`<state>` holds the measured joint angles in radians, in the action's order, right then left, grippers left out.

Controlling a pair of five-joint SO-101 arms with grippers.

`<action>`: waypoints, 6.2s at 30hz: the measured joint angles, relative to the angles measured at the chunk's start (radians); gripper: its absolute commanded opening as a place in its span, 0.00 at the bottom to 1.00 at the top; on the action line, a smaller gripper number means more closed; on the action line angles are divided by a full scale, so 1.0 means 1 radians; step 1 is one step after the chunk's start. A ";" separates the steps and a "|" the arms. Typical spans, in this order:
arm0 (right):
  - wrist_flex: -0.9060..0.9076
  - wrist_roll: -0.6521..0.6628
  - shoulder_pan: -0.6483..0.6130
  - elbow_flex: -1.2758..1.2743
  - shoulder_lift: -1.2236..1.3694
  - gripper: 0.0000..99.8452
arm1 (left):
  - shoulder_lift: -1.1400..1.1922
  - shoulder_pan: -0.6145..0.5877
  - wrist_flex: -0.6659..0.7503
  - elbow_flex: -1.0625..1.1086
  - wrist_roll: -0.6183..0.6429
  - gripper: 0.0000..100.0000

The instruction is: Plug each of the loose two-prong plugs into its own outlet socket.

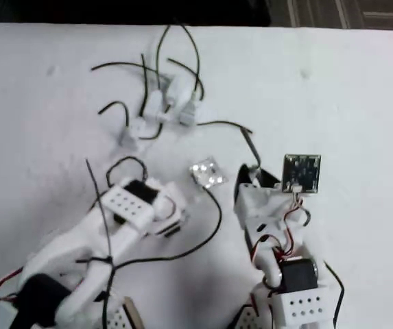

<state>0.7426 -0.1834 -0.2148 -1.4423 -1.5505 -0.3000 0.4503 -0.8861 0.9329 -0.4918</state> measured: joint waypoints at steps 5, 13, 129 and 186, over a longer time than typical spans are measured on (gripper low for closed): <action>0.000 0.000 0.000 0.000 0.000 0.02 | 0.144 -0.034 0.031 -0.140 0.000 0.13; 0.000 0.000 0.000 0.000 0.000 0.02 | 0.282 -0.081 -0.160 -0.388 0.000 0.27; -0.738 0.333 -0.397 0.196 1.138 0.02 | -1.246 -0.692 -0.315 0.532 0.094 0.27; -0.385 0.336 -0.365 0.261 1.148 0.11 | -1.246 -0.692 -0.315 0.537 0.094 0.27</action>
<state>0.3575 0.1527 -0.5800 -1.1815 -0.4028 -1.5459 -0.2417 -1.2006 1.4699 -0.3982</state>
